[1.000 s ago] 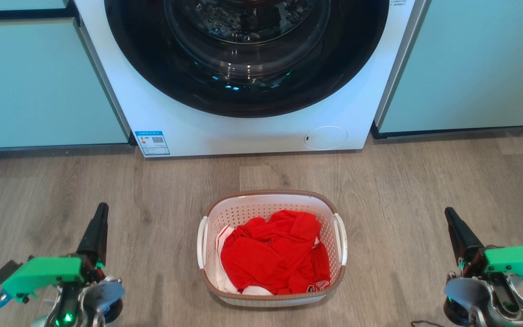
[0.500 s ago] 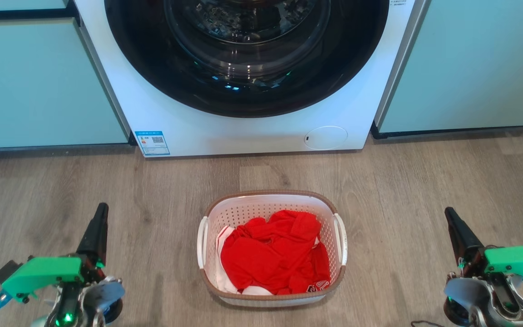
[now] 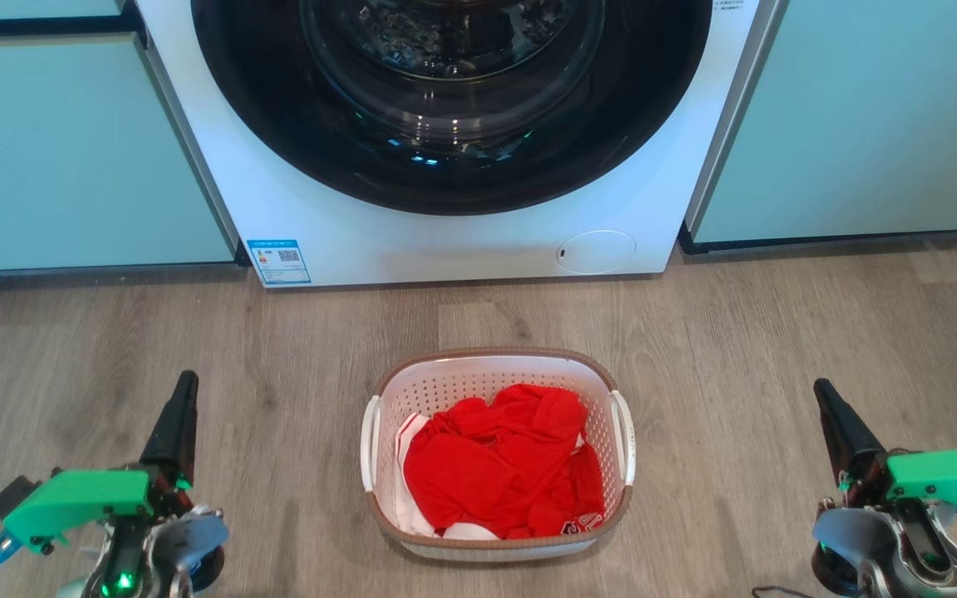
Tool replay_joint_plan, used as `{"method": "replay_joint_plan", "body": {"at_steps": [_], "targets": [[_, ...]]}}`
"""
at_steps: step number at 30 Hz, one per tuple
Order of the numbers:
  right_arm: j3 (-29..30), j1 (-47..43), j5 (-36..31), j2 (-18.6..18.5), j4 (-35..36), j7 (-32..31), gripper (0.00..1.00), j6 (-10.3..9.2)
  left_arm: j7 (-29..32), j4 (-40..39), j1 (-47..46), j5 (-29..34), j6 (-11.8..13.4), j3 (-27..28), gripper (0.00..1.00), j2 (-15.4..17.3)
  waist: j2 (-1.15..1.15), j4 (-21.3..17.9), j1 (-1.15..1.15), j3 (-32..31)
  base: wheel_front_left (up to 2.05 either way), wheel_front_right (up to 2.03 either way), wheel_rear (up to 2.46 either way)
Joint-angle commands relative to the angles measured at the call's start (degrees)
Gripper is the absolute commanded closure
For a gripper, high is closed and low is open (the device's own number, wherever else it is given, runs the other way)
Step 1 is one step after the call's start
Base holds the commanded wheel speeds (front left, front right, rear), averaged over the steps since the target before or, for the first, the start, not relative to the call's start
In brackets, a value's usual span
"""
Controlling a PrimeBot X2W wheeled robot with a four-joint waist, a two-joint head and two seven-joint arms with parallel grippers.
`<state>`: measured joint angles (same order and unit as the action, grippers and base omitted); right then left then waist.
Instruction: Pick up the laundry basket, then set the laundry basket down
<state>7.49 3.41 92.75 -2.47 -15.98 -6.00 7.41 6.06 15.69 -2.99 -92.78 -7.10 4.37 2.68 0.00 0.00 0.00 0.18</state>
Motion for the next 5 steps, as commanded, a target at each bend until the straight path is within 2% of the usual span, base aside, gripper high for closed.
{"method": "replay_joint_plan", "body": {"at_steps": [1,5], "targets": [[-1.0,2.8,-0.6,-0.5,2.0,-0.5,1.0,0.08,0.4,-1.7,-3.2,0.6,-0.4,2.1,1.0,0.3,0.0,0.0,0.0,0.0,0.0,0.0,0.0],[-1.0,2.8,-0.6,-0.5,2.0,-0.5,1.0,0.08,0.4,-1.7,-3.2,0.6,-0.4,2.1,1.0,0.3,0.0,0.0,0.0,0.0,0.0,0.0,0.0]]}}
